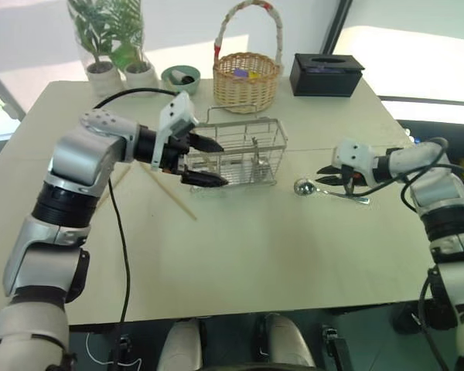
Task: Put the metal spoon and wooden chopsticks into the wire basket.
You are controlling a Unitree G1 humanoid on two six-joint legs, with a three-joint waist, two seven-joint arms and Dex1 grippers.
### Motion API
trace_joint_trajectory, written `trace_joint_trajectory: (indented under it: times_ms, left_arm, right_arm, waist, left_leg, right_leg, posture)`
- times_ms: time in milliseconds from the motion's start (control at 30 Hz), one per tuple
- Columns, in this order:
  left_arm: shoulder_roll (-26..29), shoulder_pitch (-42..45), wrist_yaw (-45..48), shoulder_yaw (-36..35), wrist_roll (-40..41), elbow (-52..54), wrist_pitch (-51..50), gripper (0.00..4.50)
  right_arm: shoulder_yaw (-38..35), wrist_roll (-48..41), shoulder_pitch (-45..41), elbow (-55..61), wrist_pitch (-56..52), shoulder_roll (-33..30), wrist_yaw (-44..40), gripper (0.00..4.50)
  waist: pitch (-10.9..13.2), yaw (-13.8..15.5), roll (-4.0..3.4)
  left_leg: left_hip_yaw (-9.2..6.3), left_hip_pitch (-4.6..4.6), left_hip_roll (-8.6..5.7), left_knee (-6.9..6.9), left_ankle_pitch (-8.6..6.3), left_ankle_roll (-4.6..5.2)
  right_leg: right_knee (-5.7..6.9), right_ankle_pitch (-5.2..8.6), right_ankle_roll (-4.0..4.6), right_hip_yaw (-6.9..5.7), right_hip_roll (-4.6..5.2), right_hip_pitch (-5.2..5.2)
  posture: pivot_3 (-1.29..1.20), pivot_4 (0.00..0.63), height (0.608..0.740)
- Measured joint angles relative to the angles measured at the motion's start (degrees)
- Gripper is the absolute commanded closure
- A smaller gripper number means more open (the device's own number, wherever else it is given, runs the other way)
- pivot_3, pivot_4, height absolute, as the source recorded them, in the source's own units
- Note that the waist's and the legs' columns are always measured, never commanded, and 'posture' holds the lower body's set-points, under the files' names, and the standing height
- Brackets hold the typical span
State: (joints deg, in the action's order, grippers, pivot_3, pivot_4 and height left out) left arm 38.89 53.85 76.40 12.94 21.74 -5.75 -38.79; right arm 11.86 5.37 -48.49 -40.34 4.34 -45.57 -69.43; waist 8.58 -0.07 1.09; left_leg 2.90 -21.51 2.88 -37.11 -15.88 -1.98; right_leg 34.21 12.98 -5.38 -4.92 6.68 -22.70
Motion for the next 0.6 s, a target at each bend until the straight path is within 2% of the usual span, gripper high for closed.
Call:
trace_joint_trajectory:
  times_ms: [100, 200, 300, 600]
  left_arm:
    - [0.49, -0.02, 1.19, 1.18, -0.94, 0.18, 1.50, 0.00]
    - [0.44, -0.02, 1.31, 1.70, -1.38, 0.23, 2.04, 0.00]
    - [0.48, -0.02, 1.26, 1.69, -1.51, 0.23, 2.04, 0.00]
    - [0.96, -0.25, 1.48, 1.67, -1.51, 0.99, 2.02, 0.00]
  right_arm:
    - [1.23, 2.34, -3.78, -6.45, 1.02, 1.41, 1.54, 3.61]
    - [1.73, 3.89, -6.08, -11.92, 0.54, 2.46, 2.50, 2.70]
    - [2.62, 5.74, -6.16, -14.93, 2.19, 2.46, 3.27, 1.27]
    - [2.61, 7.59, -6.87, -18.76, 4.05, 2.58, 4.26, 1.27]
  waist:
    - [0.00, -0.34, 0.00]
    - [0.00, -0.57, 0.00]
    - [0.02, -0.66, -0.04]
    - [0.03, -0.80, -0.05]
  left_leg:
    - [0.00, 0.01, 0.00, -0.01, 0.00, 0.00]
    - [-0.01, 0.01, 0.00, 0.00, 0.00, 0.00]
    - [-0.01, 0.00, 0.00, 0.01, 0.00, 0.00]
    - [0.00, 0.02, 0.00, 0.01, 0.00, 0.00]
  right_leg:
    - [-0.01, 0.00, 0.00, 0.00, 0.00, 0.03]
    - [0.00, 0.00, 0.00, 0.00, 0.00, 0.02]
    - [0.00, 0.00, 0.00, 0.01, 0.00, 0.01]
    - [0.03, 0.00, 0.00, 0.01, 0.00, 0.01]
  posture:
    - [0.00, 0.150, 0.717]
    - [0.00, 0.150, 0.717]
    - [0.00, 0.150, 0.717]
    - [0.00, 0.150, 0.717]
